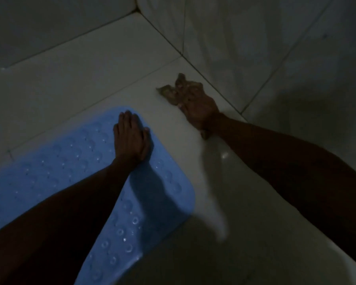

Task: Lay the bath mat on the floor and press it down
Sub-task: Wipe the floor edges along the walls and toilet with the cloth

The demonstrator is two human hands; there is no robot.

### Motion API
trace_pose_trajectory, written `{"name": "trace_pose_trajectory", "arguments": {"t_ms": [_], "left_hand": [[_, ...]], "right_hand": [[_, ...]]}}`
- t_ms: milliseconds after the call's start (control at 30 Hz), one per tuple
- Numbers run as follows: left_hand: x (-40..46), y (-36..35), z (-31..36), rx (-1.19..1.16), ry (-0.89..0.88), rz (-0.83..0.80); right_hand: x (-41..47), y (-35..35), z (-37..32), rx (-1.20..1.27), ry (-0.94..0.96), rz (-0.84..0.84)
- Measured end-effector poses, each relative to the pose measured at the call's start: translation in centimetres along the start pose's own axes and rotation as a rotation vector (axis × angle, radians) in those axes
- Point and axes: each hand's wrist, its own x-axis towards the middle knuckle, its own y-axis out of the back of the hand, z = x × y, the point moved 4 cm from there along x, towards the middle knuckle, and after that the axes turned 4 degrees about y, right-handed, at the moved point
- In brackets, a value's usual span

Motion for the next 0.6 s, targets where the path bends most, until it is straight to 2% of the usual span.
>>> {"name": "trace_pose_trajectory", "arguments": {"t_ms": [133, 300, 467, 600], "left_hand": [[-1.1, -0.9, 2.3, 0.041, 0.096, -0.043], [-3.5, -1.2, 2.7, 0.069, 0.126, -0.094], [-7.3, -0.9, 2.2, 0.08, 0.052, -0.192], [-9.7, -1.7, 2.7, -0.015, 0.099, -0.145]], "right_hand": [[-3.1, 0.7, 4.2, -0.07, -0.103, -0.141], [-8.1, 2.0, 5.3, -0.158, -0.073, -0.095], [-12.5, 2.8, 4.2, -0.01, -0.223, -0.092], [-13.4, 2.6, 2.3, -0.015, -0.311, -0.095]]}}
